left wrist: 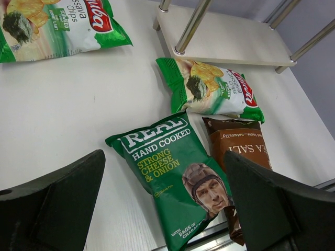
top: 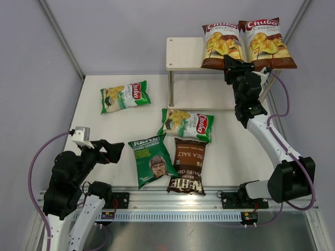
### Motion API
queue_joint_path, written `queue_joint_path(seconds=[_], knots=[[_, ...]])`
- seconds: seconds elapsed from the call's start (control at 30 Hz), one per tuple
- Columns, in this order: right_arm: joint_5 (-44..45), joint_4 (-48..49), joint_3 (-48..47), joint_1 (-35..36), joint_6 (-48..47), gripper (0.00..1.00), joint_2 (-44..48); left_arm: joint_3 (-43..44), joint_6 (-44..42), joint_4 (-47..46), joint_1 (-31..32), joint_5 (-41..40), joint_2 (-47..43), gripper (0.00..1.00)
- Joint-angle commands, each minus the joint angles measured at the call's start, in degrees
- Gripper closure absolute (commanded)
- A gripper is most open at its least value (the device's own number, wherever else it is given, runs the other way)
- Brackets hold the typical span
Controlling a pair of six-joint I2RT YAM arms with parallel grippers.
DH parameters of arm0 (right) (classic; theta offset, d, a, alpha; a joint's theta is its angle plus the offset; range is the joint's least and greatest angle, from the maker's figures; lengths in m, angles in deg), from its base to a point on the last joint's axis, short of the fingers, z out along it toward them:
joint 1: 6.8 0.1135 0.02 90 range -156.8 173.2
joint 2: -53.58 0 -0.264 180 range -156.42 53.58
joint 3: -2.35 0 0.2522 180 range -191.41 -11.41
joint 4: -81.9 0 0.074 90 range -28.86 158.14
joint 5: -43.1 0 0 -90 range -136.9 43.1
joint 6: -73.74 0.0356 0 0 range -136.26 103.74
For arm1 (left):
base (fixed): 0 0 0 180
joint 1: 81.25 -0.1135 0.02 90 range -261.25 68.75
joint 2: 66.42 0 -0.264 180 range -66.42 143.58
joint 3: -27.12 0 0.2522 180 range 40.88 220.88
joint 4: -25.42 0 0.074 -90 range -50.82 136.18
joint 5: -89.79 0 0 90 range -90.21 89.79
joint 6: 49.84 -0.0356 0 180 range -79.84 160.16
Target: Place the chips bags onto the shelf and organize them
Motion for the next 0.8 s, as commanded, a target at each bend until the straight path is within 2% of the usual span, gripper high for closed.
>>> queue_joint_path(seconds=[0.0,0.2,0.27,0.37,0.53,0.67,0.77], knots=[[-1.01,1.25,-0.69,-0.89,1.67,0.66,-0.33,-0.03,0.25,-2.65,0.24,1.62,-0.33,0.01],[-1.63,0.11,-2.18,-1.5,1.06,0.6,-1.56,-0.12,0.16,-2.83,0.24,1.79,-0.42,0.01],[-1.54,-0.06,-2.53,-1.59,1.41,0.55,-1.91,-0.12,0.16,-2.74,0.24,1.88,-0.68,0.01],[-3.2,-1.12,-3.41,-1.59,1.67,0.42,-2.44,-0.2,0.16,-2.91,0.24,1.88,-0.95,0.01],[-3.21,-3.75,-2.36,-1.5,3.16,0.36,-0.07,-0.12,0.16,-2.91,0.24,1.79,-1.12,0.01],[-2.33,-7.53,-1.92,-1.41,3.17,0.23,2.38,-0.2,0.16,-2.91,0.24,1.71,-1.47,0.01],[-2.5,-9.2,-1.04,-1.41,4.04,0.23,3.79,-0.12,0.16,-2.83,0.24,1.62,-1.48,0.01]])
